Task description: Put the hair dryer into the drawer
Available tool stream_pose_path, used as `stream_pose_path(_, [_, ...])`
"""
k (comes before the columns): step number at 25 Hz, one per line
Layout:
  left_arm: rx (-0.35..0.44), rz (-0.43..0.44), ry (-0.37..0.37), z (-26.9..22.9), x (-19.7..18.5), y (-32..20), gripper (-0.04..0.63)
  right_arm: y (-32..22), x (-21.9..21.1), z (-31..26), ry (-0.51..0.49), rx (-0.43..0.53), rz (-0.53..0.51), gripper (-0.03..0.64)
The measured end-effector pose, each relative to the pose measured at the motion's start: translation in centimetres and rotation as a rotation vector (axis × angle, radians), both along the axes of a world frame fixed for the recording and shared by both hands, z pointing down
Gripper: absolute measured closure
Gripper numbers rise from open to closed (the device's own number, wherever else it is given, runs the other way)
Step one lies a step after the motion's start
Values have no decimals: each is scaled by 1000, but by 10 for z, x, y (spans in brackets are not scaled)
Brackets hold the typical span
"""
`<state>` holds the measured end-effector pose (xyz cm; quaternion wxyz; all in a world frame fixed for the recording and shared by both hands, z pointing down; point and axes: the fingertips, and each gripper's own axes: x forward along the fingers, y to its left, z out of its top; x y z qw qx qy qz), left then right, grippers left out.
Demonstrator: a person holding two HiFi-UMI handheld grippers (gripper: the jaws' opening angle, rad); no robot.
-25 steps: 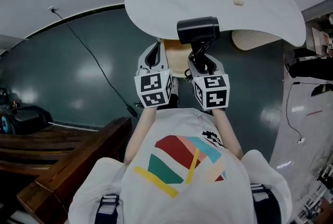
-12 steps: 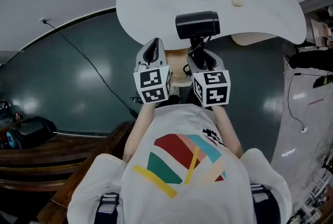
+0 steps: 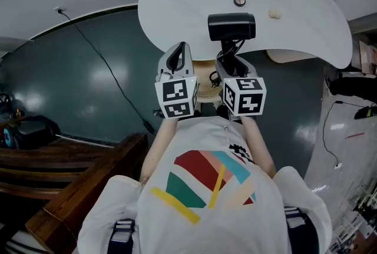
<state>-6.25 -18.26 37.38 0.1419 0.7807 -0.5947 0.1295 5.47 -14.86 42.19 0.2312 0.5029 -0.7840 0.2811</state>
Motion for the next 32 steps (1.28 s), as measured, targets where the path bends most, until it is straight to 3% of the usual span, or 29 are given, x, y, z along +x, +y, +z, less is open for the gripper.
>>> stream_pose_path(15, [8,16,-39,1,25,9,580,7,4,6,-14,-46,-73,428])
stream_pose_path(32, [-46,-8,-28,35,6,23,580,56,3,52,4,-271,-88,428])
